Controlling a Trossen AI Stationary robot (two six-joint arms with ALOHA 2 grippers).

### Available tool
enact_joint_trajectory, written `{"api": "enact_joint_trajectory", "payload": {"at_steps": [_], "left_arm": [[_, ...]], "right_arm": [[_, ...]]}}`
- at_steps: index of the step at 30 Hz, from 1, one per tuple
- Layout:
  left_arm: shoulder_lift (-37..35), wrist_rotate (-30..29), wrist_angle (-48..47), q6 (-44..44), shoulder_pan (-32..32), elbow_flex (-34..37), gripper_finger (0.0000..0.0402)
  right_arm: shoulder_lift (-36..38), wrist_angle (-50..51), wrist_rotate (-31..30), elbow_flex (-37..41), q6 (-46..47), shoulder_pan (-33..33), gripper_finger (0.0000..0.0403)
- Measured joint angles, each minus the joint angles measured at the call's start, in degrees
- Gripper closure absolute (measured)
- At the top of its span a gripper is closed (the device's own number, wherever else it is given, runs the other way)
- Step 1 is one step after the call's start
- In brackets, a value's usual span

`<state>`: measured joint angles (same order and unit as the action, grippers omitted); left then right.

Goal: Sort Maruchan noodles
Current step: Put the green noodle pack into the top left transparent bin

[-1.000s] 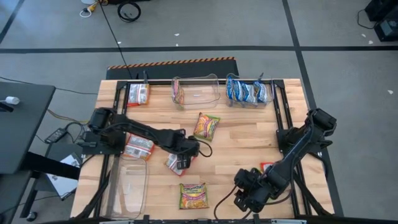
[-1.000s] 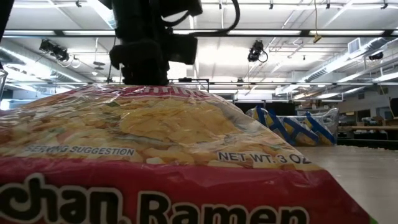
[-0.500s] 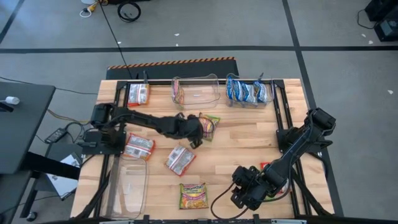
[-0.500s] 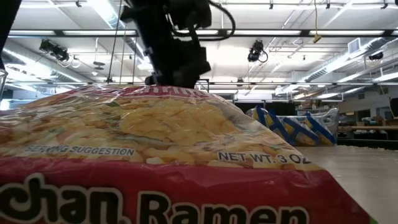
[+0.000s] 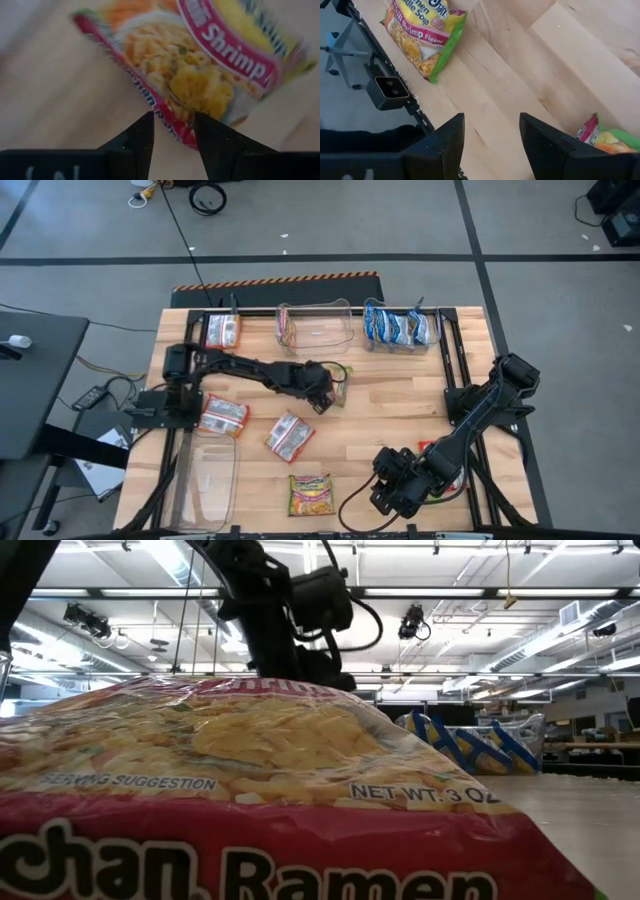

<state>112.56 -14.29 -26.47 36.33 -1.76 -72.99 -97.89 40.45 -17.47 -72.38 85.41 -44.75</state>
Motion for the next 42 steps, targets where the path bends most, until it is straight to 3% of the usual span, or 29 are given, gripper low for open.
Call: {"api": "enact_joint_trajectory", "payload": {"at_steps": [3, 7, 10, 16, 21, 25, 27, 33, 42], "left_arm": [[0.69, 7.59, -0.53, 1.24, 1.35, 0.00, 0.0255], [-0.49, 27.51, -2.39, 3.59, 3.61, 0.00, 0.0255], [-2.07, 32.38, -1.52, 2.07, 5.57, -0.89, 0.0255], [-5.48, 28.44, -2.07, -12.03, 7.40, -6.02, 0.0255], [-5.95, 25.13, -3.18, -13.26, 3.03, -9.60, 0.0255], [-5.73, 15.69, -2.10, -18.45, -1.89, -9.51, 0.0255], [-5.73, 12.58, -4.25, -17.35, -3.57, -9.51, 0.0255], [-5.69, 11.23, -5.88, -11.21, -6.57, -5.90, 0.0255], [-5.69, 6.60, 1.03, -5.03, -2.50, 4.36, 0.0255]], "right_arm": [[0.02, -0.78, 1.10, 0.00, 0.02, 0.00, 0.0208], [0.02, -1.24, 2.10, -0.02, 0.01, 0.00, 0.0208], [0.02, -1.00, 2.05, -0.02, -0.11, 0.00, 0.0208], [0.02, 0.29, -2.23, -0.01, -0.82, 0.26, 0.0208], [0.02, 0.61, -4.56, 0.00, -1.71, 1.33, 0.0208], [0.02, 0.76, -5.97, 0.00, -4.08, 2.63, 0.0208], [0.02, 0.74, -6.88, 0.00, -4.87, 3.38, 0.0208], [0.02, 0.46, -7.56, 0.00, -7.86, 5.23, 0.0208], [0.02, 0.28, -7.83, 0.00, -10.03, 6.21, 0.0208]]}}
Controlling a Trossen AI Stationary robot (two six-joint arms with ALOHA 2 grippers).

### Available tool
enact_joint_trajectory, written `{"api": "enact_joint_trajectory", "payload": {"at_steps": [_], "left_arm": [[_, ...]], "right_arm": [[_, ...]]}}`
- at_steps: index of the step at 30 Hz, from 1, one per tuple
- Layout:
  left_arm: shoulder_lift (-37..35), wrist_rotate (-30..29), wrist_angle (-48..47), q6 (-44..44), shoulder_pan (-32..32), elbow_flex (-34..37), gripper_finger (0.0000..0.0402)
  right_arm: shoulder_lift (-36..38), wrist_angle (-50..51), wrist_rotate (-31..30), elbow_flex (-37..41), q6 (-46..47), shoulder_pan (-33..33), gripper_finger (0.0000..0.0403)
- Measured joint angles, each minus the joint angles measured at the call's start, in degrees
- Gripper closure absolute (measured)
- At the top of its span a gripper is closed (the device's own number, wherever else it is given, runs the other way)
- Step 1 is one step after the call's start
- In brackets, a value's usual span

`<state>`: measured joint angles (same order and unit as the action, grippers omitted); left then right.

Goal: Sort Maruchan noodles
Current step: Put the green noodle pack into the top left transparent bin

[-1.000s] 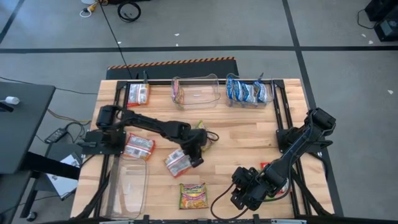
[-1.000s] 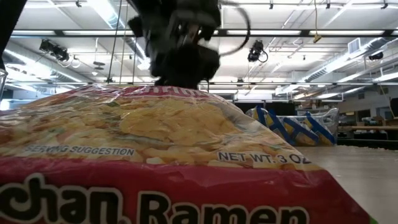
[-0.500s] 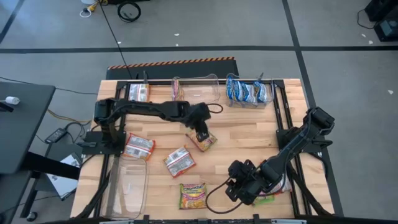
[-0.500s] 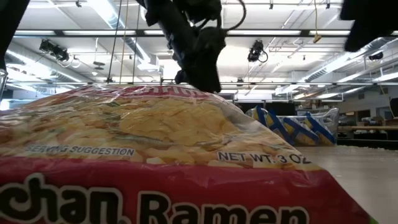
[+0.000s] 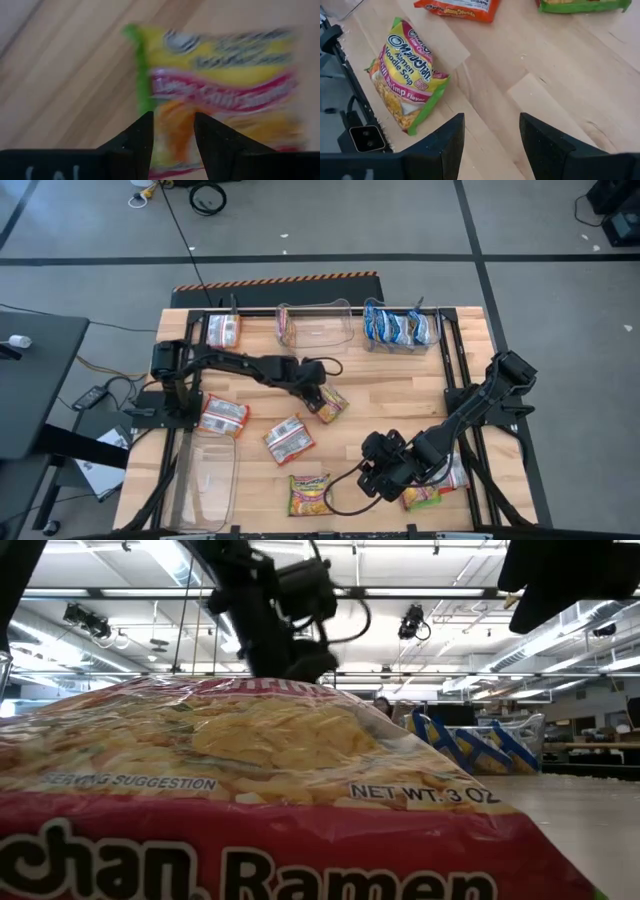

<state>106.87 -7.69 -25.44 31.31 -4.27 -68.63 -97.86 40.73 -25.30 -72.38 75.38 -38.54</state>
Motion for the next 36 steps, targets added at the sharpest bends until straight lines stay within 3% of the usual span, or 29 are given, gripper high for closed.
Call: {"api": "enact_joint_trajectory", "payload": {"at_steps": [3, 8, 10, 14, 19, 27, 32, 36], "left_arm": [[-0.27, 2.12, -1.77, 2.15, 1.36, 0.90, 0.0255], [-2.57, 18.32, -4.39, 3.00, 5.04, 1.14, 0.0255], [-4.69, 21.84, -4.24, 1.70, 6.35, 0.39, 0.0255], [-7.95, 19.81, -3.19, -2.37, 6.38, -0.05, 0.0255], [-7.21, 19.01, 1.56, -6.53, 2.12, -0.19, 0.0253], [-1.24, 18.59, 12.63, -29.93, 0.67, -0.20, 0.0206], [2.32, 22.32, 11.19, -30.83, 0.06, -0.16, 0.0178], [4.69, 21.49, 10.73, -30.55, 0.08, -0.18, 0.0161]], "right_arm": [[0.00, 0.00, -0.18, 0.00, -0.13, 0.04, 0.0208], [0.00, -0.82, -0.17, 0.00, 0.02, 0.02, 0.0208], [0.00, -1.72, -0.20, 0.00, 0.05, 0.04, 0.0208], [0.00, -2.45, -0.82, 0.00, 0.01, 0.00, 0.0208], [0.00, -2.29, -3.29, 0.02, -0.48, 0.00, 0.0208], [0.00, -2.74, -6.59, 0.03, -0.33, 0.22, 0.0208], [0.00, -4.17, -6.62, 0.02, 0.02, 0.22, 0.0208], [0.00, -4.30, -6.62, 0.02, -0.20, 0.22, 0.0208]]}}
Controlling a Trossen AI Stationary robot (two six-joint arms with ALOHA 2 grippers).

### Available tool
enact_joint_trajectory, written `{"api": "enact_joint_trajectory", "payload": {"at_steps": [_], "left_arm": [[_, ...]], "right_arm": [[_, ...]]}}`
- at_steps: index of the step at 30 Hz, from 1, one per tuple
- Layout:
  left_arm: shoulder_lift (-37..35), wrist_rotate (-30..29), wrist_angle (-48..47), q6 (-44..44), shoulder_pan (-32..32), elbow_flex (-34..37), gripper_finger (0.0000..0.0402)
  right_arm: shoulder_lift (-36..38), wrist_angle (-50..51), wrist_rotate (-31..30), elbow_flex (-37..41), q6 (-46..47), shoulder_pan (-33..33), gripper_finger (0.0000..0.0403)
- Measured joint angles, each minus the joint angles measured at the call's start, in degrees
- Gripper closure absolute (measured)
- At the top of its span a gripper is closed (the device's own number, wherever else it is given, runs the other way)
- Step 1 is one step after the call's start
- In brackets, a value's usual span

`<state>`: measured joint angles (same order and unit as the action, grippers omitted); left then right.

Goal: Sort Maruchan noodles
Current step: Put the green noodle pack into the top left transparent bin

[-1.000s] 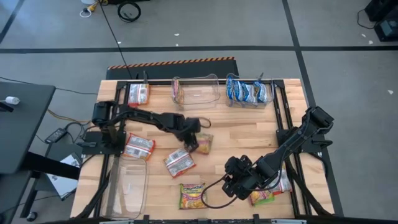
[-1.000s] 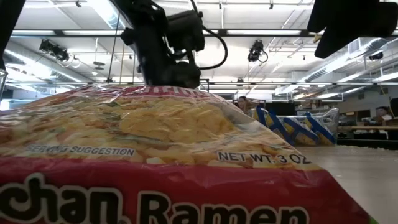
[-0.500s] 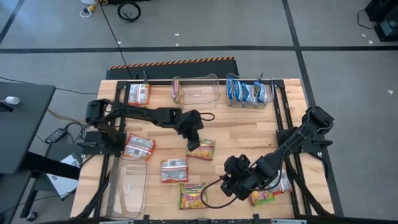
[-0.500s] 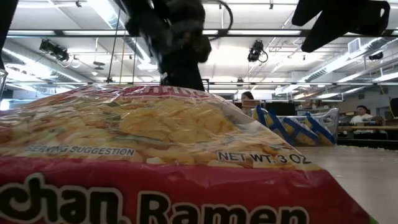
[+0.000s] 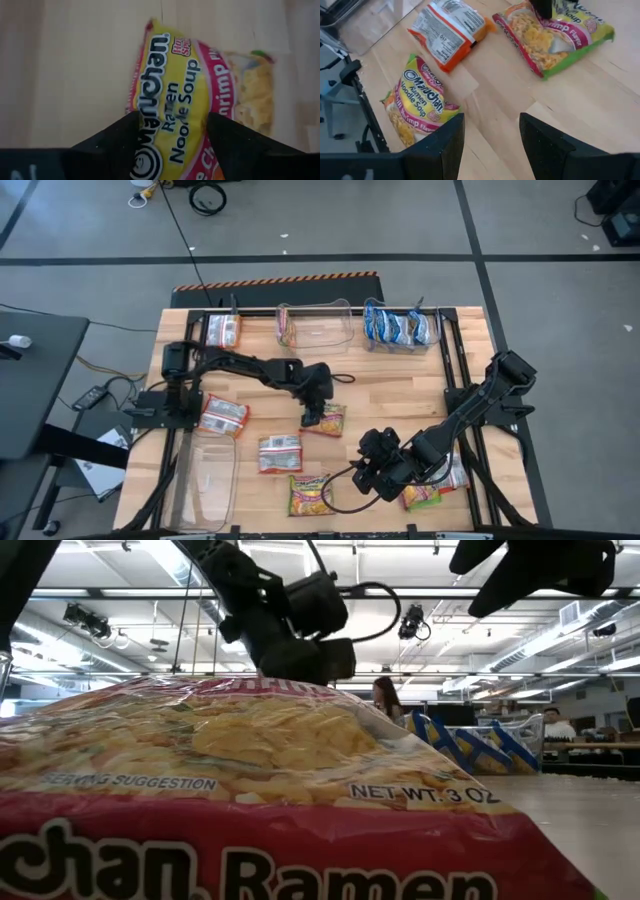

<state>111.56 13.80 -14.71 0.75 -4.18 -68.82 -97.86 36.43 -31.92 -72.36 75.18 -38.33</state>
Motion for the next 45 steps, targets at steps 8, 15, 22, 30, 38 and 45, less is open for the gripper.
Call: {"api": "enact_joint_trajectory", "payload": {"at_steps": [8, 15, 22, 30, 38, 45], "left_arm": [[-0.88, 0.00, -4.04, 7.72, 0.62, 0.03, 0.0157], [-5.14, -2.14, -7.66, 6.23, -0.69, 0.02, 0.0157], [-3.23, -1.18, -8.86, 0.41, -2.85, 0.00, 0.0157], [-0.76, 2.22, -9.84, -0.39, -2.05, 0.26, 0.0170], [-0.92, -3.27, -9.83, 0.81, -0.61, 0.17, 0.0275], [-2.36, -4.49, -12.03, 6.72, -1.17, 0.24, 0.0377]], "right_arm": [[0.00, 0.08, 0.00, 0.00, -0.49, 0.00, 0.0208], [-0.02, 1.04, 0.04, 0.00, -1.75, 0.26, 0.0208], [-0.02, 1.06, 2.92, 0.00, -1.67, 0.74, 0.0208], [-0.02, 0.85, 3.04, 0.00, -1.75, 0.98, 0.0208], [-0.02, 0.94, 3.10, 0.00, -1.86, 1.57, 0.0208], [-0.02, 2.39, 3.11, 0.00, -2.26, 2.53, 0.0208]]}}
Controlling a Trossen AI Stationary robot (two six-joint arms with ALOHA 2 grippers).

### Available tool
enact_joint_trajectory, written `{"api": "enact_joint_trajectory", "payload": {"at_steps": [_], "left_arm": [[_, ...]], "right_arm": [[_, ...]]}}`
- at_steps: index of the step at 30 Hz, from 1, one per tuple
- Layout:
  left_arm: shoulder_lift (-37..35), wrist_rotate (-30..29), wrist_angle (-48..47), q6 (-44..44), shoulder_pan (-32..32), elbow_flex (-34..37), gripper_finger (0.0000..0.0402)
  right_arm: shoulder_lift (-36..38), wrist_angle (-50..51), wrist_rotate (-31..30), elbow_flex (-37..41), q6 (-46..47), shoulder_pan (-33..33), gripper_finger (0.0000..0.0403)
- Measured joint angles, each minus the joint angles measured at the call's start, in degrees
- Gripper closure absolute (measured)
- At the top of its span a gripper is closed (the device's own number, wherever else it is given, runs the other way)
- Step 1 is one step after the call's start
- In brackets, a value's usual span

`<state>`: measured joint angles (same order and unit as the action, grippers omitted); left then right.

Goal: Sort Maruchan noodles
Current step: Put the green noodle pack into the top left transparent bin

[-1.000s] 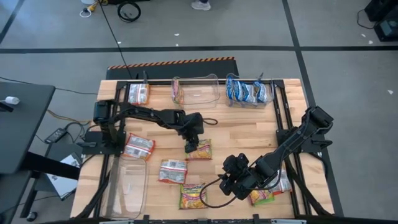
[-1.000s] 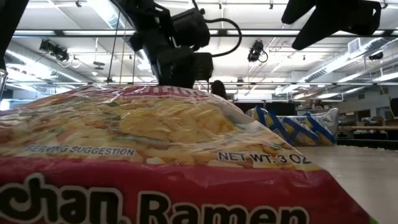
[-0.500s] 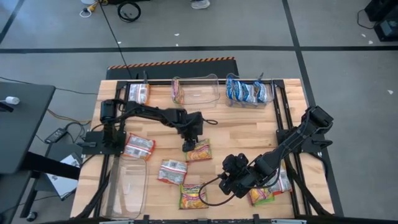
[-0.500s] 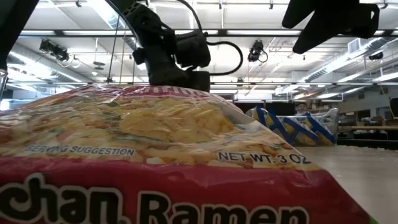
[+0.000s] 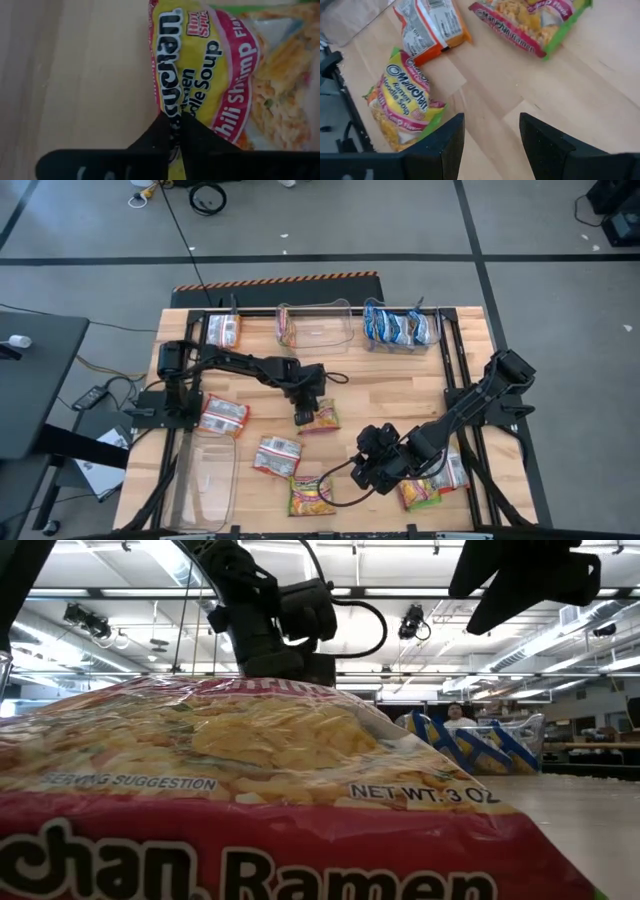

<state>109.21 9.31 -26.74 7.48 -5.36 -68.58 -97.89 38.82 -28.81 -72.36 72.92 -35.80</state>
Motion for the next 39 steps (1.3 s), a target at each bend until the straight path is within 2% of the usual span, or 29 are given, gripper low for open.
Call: {"api": "enact_joint_trajectory", "payload": {"at_steps": [5, 12, 15, 18, 23, 26, 31, 39], "left_arm": [[-6.22, -1.42, -3.52, 3.06, -1.10, 0.02, 0.0377], [-18.40, -6.85, -4.33, 9.34, -4.34, -0.02, 0.0377], [-21.98, -10.35, -3.31, 13.54, -6.74, -0.02, 0.0377], [-23.64, -16.56, -0.61, 18.12, -10.18, -0.07, 0.0377], [-22.41, -19.46, 2.48, 24.64, -16.42, -1.32, 0.0377], [-18.94, -22.16, -3.39, 23.90, -18.46, -6.59, 0.0377], [-11.20, -30.20, -12.68, 24.56, -19.56, -16.44, 0.0377], [-2.13, -37.07, -19.63, 37.74, -19.77, -17.75, 0.0377]], "right_arm": [[0.02, 0.38, 0.85, 0.00, -1.63, 0.68, 0.0208], [0.02, 0.20, 2.94, 0.00, -1.63, 1.43, 0.0208], [0.02, -0.26, 2.98, 0.00, -1.63, 1.45, 0.0208], [0.02, -0.52, 2.99, 0.00, -2.01, 1.48, 0.0208], [0.02, -1.33, 3.50, 0.00, -2.50, 2.11, 0.0208], [0.04, -2.08, 4.19, 0.00, -3.10, 2.75, 0.0208], [0.04, -2.60, 6.25, 0.00, -9.54, 4.66, 0.0208], [0.06, -6.31, 9.88, 0.00, -16.68, 8.55, 0.0208]]}}
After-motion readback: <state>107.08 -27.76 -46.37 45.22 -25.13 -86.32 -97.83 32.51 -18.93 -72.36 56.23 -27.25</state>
